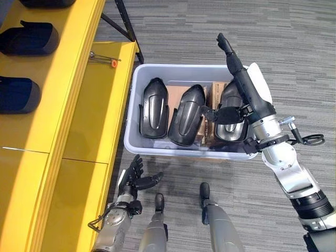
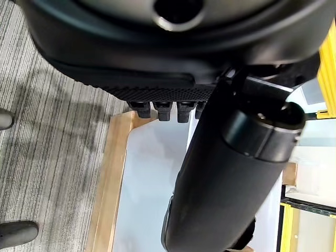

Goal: Move parts from the plastic box to the shelf.

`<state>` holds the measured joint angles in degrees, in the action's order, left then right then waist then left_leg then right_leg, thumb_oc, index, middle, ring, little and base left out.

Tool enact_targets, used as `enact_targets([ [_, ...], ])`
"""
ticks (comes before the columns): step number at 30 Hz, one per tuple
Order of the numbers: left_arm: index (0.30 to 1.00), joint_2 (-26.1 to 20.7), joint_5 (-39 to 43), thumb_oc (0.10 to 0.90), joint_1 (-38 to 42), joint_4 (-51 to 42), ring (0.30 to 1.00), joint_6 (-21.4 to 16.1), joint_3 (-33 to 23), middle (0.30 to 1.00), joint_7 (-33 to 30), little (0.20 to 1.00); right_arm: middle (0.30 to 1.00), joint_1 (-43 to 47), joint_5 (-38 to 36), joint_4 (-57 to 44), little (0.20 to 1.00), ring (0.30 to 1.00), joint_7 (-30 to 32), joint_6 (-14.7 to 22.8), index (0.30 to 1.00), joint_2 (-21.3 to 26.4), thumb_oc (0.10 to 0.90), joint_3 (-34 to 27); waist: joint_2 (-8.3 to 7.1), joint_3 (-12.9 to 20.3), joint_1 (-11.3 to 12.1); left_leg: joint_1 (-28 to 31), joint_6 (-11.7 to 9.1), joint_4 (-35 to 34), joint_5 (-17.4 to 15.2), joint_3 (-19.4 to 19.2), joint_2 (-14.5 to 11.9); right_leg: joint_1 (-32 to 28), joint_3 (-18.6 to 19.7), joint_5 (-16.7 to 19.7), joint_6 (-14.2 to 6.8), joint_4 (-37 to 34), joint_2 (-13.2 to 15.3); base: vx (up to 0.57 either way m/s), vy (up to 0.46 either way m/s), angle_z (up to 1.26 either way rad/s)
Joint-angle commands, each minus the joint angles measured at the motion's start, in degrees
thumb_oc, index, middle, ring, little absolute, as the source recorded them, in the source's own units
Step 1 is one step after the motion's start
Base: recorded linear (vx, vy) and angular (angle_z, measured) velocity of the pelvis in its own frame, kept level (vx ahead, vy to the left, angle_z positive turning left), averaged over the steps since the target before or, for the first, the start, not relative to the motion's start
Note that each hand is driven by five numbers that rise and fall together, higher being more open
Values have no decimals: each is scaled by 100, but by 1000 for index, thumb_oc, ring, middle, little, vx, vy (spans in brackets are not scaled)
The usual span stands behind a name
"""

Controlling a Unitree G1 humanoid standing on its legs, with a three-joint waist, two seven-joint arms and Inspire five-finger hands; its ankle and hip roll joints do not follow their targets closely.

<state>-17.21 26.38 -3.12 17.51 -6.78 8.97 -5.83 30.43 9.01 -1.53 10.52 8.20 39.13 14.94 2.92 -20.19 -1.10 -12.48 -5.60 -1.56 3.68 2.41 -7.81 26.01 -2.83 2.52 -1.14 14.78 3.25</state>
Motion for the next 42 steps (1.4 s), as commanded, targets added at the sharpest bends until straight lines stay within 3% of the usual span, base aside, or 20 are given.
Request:
enact_targets([
  [1,1000,-435,5,900,52,-593,1000,-549,38,1000,-51,1000,1000,741,252,-114,1000,1000,543,131,1000,162,900,-99,-103,66,189,619,210,203,-502,-271,-172,9,167,-158,-496,-63,342,-19,28,-4],
  [6,1000,-406,101,900,203,-514,1000,-622,112,1000,-184,1000,1000,1266,594,1007,1000,1000,895,-222,1000,91,900,125,-6,-126,222,459,201,207,-463,-283,-82,98,226,-72,-482,-196,387,-10,13,-2],
  [18,1000,-297,63,900,382,-420,1000,-697,271,1000,-267,1000,1000,1221,945,1821,1000,1000,1216,-441,1000,-130,900,70,221,-325,219,314,165,115,-379,-351,-45,333,315,-13,-475,-262,359,-1,2,-1],
  [28,1000,-212,16,900,492,-427,1000,-691,313,1000,-395,1000,1000,1117,1473,1318,1000,1000,1180,-459,1000,-446,900,283,312,-382,171,259,163,103,-348,-376,-30,459,380,-18,-462,-250,335,6,1,-4],
  [42,1000,-200,-100,900,527,-474,1000,-723,236,1000,-577,1000,1000,735,2134,390,1000,1000,1136,-357,1000,-473,900,353,273,-474,111,181,164,105,-363,-374,13,504,433,22,-469,-327,332,0,0,0],
])
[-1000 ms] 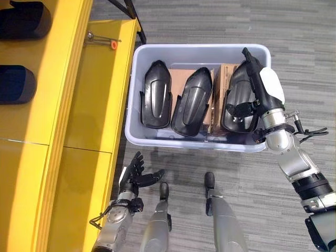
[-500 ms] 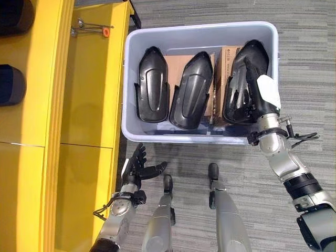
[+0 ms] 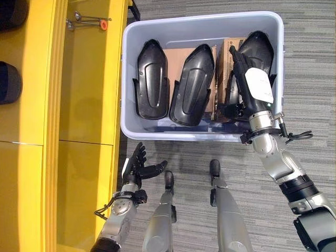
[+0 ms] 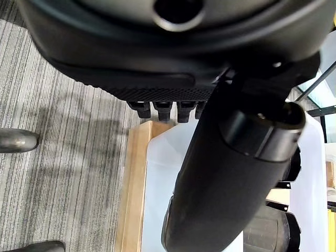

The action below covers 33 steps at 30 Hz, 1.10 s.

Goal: Move parts from the plastic box to the shelf.

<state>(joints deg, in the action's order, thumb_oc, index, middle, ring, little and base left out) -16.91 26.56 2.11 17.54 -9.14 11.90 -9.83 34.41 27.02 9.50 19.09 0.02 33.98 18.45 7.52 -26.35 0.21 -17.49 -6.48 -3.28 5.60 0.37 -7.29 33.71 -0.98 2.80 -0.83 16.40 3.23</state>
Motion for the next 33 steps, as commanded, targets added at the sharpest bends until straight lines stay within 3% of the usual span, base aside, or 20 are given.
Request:
enact_targets([
  [1,1000,-229,-118,900,6,-475,1000,-487,-58,1000,-178,1000,1000,339,336,-713,1000,1000,280,460,1000,41,900,5,-188,141,-21,681,252,278,-555,-171,-38,-265,249,-5,-500,-488,335,0,0,0],
  [11,1000,-208,-166,900,52,-450,1000,-522,-50,1000,-301,1000,1000,216,392,-589,1000,1000,338,412,1000,-53,900,130,-209,55,-69,626,246,309,-562,-194,-32,-181,312,8,-491,-508,300,-1,1,-1],
  [20,1000,-221,-218,900,49,-470,1000,-600,-50,1000,-322,1000,1000,423,1517,-91,1000,1000,542,83,1000,374,900,322,-119,-16,-74,547,213,270,-531,-235,-7,-54,334,30,-504,-523,292,0,0,0],
  [33,1000,-184,-261,900,179,-440,1000,-648,23,1000,-405,1000,1000,351,1761,150,1000,1000,815,-90,1000,382,900,307,-32,-146,-121,396,201,316,-546,-265,24,126,361,55,-507,-511,296,0,0,0],
])
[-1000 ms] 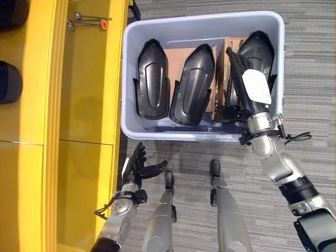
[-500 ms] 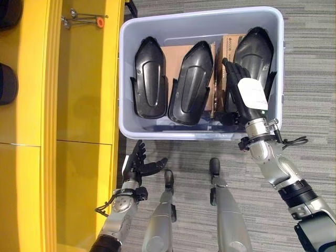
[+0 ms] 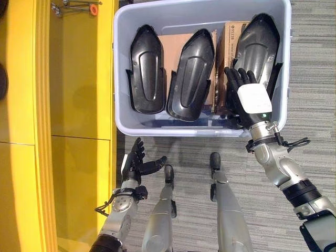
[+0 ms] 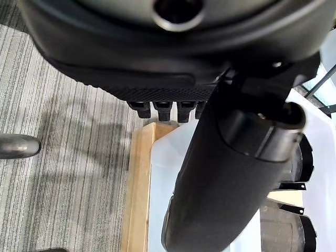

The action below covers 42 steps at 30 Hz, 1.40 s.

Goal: Move parts from the plastic box to the shelf.

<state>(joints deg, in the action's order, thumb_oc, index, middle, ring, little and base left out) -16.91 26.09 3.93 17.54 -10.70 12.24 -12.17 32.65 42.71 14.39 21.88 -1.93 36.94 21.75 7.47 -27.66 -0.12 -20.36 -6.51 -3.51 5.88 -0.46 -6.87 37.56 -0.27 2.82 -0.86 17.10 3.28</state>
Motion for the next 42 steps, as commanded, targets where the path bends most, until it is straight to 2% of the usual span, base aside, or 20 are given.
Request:
enact_targets([
  [1,1000,-186,-218,900,6,-442,1000,-502,-2,1000,-174,1000,1000,525,221,-336,1000,1000,555,90,1000,93,900,-10,-23,-24,-89,678,203,343,-577,-182,-17,-246,293,53,-505,-578,292,0,0,0],
  [9,1000,-177,-230,900,42,-450,1000,-542,-7,1000,-240,1000,1000,466,128,-109,1000,1000,783,-5,1000,12,900,-121,38,-100,-110,595,205,392,-612,-209,19,-121,331,73,-505,-534,302,-3,6,-3],
  [24,1000,-210,-185,900,124,-480,1000,-604,145,1000,-252,1000,1000,1031,-186,593,1000,1000,1285,-258,1000,26,900,-268,212,-193,-82,430,196,418,-622,-249,77,104,414,106,-499,-509,310,0,1,0],
  [33,1000,-263,-117,900,181,-476,1000,-640,183,1000,-231,1000,1000,1617,-383,1319,1000,1000,1307,-356,1000,125,900,4,286,-213,-28,249,196,460,-652,-241,99,336,436,101,-489,-440,318,0,-1,0],
  [39,1000,-314,-21,900,221,-508,1000,-671,238,1000,-178,1000,1000,2108,-801,2066,1000,1000,1172,-289,1000,97,900,338,329,-213,46,32,199,587,-693,-208,123,555,435,57,-477,-297,328,-4,-4,1],
  [40,1000,-324,19,900,233,-498,1000,-681,257,1000,-188,1000,885,2214,-1063,2300,885,885,1106,-236,885,30,818,389,346,-213,65,-31,200,632,-702,-204,137,617,439,48,-470,-248,330,-11,1,3],
  [41,1000,-323,20,900,235,-498,1000,-681,253,1000,-188,1000,885,2229,-1071,2316,885,885,1111,-230,885,29,818,400,345,-213,62,-38,200,637,-705,-205,138,625,440,45,-470,-241,331,0,0,0],
  [42,1000,-326,27,900,233,-499,1000,-671,265,1000,-177,1000,429,2285,-1158,2380,429,429,1084,-205,429,22,492,444,349,-213,71,-75,202,663,-710,-202,141,660,442,44,-464,-227,329,0,0,0],
])
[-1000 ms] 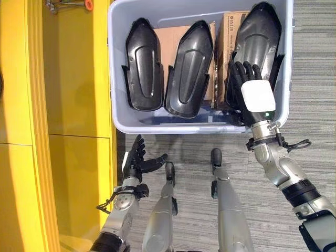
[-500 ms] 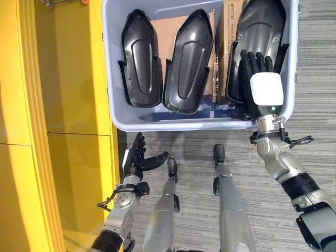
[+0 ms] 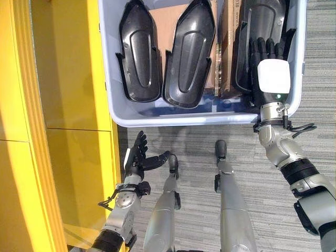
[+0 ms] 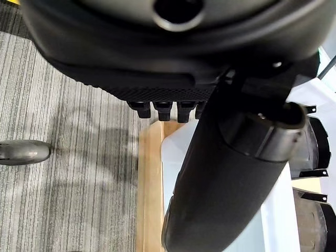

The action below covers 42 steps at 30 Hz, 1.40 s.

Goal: Move parts from the plastic box to the shelf.

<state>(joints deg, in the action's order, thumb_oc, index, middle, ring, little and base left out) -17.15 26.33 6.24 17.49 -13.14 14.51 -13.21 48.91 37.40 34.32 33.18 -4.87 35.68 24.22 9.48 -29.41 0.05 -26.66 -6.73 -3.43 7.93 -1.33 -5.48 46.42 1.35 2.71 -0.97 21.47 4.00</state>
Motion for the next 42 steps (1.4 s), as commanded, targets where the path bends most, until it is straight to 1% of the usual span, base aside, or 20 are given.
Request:
enact_targets([
  [1,1000,-301,15,900,7,-492,1000,-422,43,1000,-81,1000,300,678,-761,420,300,300,-45,138,300,94,400,187,149,-38,58,532,226,673,-922,-113,3,-205,291,55,-449,-658,253,-7,-2,3],
  [6,1000,-296,23,900,36,-435,1000,-412,36,1000,-128,1000,300,677,-815,365,300,300,-169,185,300,25,400,378,119,-38,55,456,240,800,-974,-94,29,-158,282,28,-432,-569,246,-2,0,1],
  [11,1000,-286,41,900,52,-431,1000,-417,72,1000,-130,1000,300,542,-742,357,300,300,-235,192,300,-30,400,480,85,-38,45,511,244,821,-994,-52,39,-280,256,40,-432,-601,252,0,0,0],
  [12,1000,-282,33,900,70,-429,1000,-410,96,1000,-115,1000,300,480,-691,321,300,300,-252,197,300,-28,400,518,47,-38,35,579,242,818,-992,-31,31,-390,228,62,-441,-643,262,0,0,0],
  [13,1000,-283,33,900,65,-429,1000,-410,99,1000,-115,1000,300,473,-690,320,300,300,-252,197,300,-29,400,516,50,-38,35,588,243,812,-990,-28,29,-404,224,65,-442,-654,262,-33,0,1],
  [15,1000,-274,43,900,61,-367,1000,-394,124,1000,-79,1000,300,324,-619,211,300,300,-271,206,300,-22,400,519,-21,-38,19,760,239,758,-979,2,14,-663,173,124,-456,-793,282,-21,-2,4],
  [16,1000,-275,44,900,57,-365,1000,-396,127,1000,-78,1000,300,313,-617,204,300,300,-274,204,300,-22,400,515,-18,-38,19,772,239,749,-976,4,12,-678,168,127,-456,-806,281,-23,12,8],
  [17,1000,-265,38,900,68,-331,1000,-371,133,1000,-33,1000,300,159,-551,7,300,300,-279,228,300,18,400,474,-82,-38,-4,940,237,702,-963,20,13,-929,143,168,-468,-917,301,-18,15,7],
  [18,1000,-268,38,900,60,-330,1000,-371,140,1000,-32,1000,300,139,-547,-6,300,300,-284,224,300,19,400,465,-78,-38,-2,962,238,687,-959,22,10,-957,136,174,-470,-940,300,-22,11,8],
  [20,1000,-253,30,900,53,-280,1000,-345,142,1000,-11,1000,300,-106,-523,-193,300,300,-282,258,300,15,400,364,-139,-37,-10,1155,246,638,-953,48,5,-1210,92,192,-479,-1023,320,-6,2,9],
  [22,1000,-228,19,900,28,-193,1000,-310,149,1000,18,1000,300,-398,-527,-436,300,300,-273,308,300,41,400,225,-217,65,-14,1327,256,575,-953,72,0,-1470,57,227,-493,-1157,345,13,6,11],
  [23,1000,-229,19,900,28,-193,1000,-310,151,1000,18,1000,300,-402,-526,-440,300,300,-275,307,300,42,400,222,-216,61,-13,1334,256,573,-952,72,-1,-1478,56,228,-493,-1162,344,32,7,6],
  [24,1000,-219,-14,900,0,-182,1000,-278,125,1000,44,1000,300,-713,-542,-765,300,300,-284,379,300,47,400,56,-304,203,-22,1485,261,525,-962,92,-21,-1694,37,251,-513,-1255,368,31,7,4],
  [27,1000,-230,-68,900,-112,-178,1000,-249,83,1000,95,1000,300,-1234,-499,-1191,300,300,-325,484,300,70,400,-187,-415,419,-23,1736,277,436,-974,140,-55,-2026,7,266,-534,-1407,387,39,10,14],
  [29,1000,-232,-116,900,-156,-104,1000,-212,28,1000,136,1000,300,-1481,-492,-1501,300,300,-359,577,300,133,400,-344,-504,620,-23,1922,277,367,-979,167,-90,-2240,-5,253,-543,-1487,385,56,20,9],
  [32,1000,-274,-166,900,-287,-74,1000,-166,-29,1000,196,1000,300,-1800,-480,-1854,300,300,-466,689,300,174,400,-514,-603,816,-24,2130,288,264,-982,177,-145,-2452,-19,243,-560,-1577,383,30,9,-2],
  [34,1000,-315,-206,900,-429,-93,1000,-128,-109,1000,274,1000,300,-1985,-546,-2177,300,300,-574,815,300,194,400,-679,-690,1064,-20,2359,300,148,-993,164,-200,-2668,-26,213,-576,-1673,366,58,12,-5],
  [35,1000,-320,-206,900,-441,-100,1000,-125,-105,1000,276,1000,300,-2007,-545,-2197,300,300,-586,811,300,194,400,-691,-689,1064,-11,2381,299,133,-990,158,-205,-2683,-25,213,-575,-1681,361,36,3,-3],
  [39,1000,-357,-265,900,-634,-132,1000,-45,-200,1000,391,1000,300,-2053,-730,-2646,300,300,-661,997,300,204,400,-894,-790,1395,-23,2626,302,62,-1009,142,-278,-2897,-15,165,-603,-1735,360,40,3,-2],
  [42,1000,-358,-306,900,-769,-146,1000,1,-277,1000,451,1000,300,-2055,-790,-2877,300,300,-738,1078,300,195,400,-979,-830,1631,-13,2779,305,1,-1018,140,-320,-3039,2,141,-614,-1784,338,40,9,-1],
])
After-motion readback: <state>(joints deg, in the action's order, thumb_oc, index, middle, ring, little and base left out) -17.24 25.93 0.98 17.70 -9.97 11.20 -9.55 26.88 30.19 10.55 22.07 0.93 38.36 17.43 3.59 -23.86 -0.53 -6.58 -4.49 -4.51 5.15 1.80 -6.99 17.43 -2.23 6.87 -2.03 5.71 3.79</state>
